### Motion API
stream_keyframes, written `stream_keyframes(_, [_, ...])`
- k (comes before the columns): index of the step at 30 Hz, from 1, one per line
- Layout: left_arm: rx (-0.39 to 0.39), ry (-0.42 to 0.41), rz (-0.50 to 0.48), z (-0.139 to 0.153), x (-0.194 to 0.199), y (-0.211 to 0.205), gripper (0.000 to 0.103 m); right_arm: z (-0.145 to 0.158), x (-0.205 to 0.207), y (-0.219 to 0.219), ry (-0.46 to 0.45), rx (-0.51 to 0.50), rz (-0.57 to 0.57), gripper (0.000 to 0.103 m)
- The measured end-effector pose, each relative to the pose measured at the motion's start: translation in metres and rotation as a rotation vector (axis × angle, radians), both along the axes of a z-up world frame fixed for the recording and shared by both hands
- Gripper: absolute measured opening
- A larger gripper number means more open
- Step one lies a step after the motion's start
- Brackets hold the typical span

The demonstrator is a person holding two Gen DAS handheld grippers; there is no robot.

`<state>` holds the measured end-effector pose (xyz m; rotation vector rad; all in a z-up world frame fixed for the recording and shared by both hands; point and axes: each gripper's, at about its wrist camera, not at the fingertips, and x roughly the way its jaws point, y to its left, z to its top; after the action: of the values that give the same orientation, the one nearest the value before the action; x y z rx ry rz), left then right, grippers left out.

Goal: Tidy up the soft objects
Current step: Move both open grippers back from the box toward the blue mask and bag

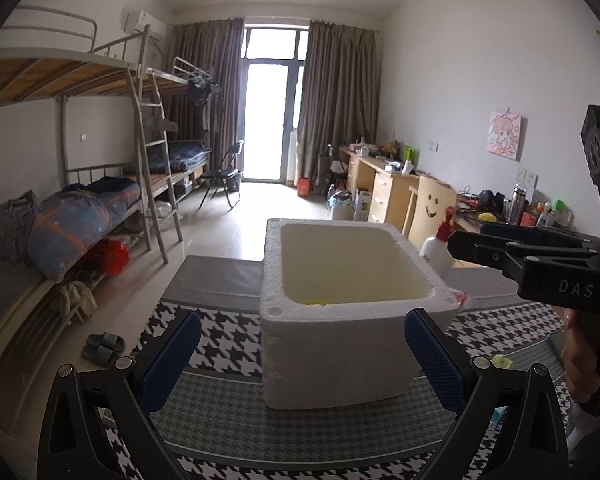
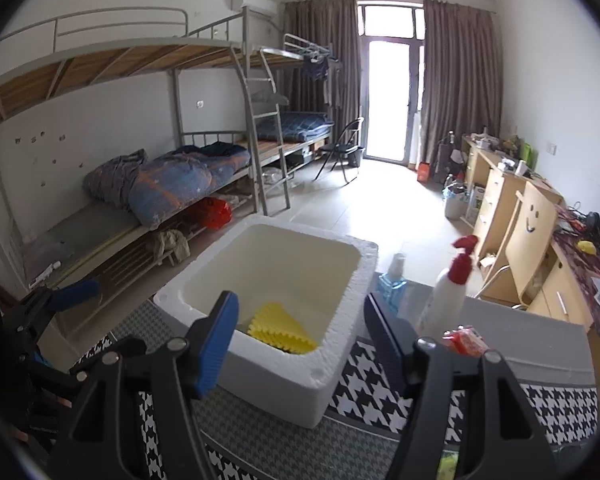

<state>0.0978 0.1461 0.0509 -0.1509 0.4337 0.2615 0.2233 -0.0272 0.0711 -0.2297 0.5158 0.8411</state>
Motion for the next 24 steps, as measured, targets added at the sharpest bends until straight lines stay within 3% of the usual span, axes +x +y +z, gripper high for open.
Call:
stream_keyframes(4, [0.011, -0.026, -0.01, 0.007, -0.002, -0.008, 0.102, 0.007, -0.007, -0.011, -0.013, 0.021, -0.018, 0.07])
stream_keyframes(7, [0.02, -0.039, -0.029, 0.012, -0.004, -0.017, 0.102, 0.009, -0.013, -0.02, -0.03, 0.043, -0.04, 0.088])
stream_keyframes(8, [0.021, -0.042, -0.033, 0.012, -0.004, -0.019, 0.102, 0.011, -0.014, -0.024, -0.036, 0.054, -0.051, 0.089])
stream_keyframes(24, [0.037, -0.068, -0.14, 0.021, -0.01, -0.063, 0.102, 0.017, -0.031, -0.081, -0.073, 0.112, -0.152, 0.09])
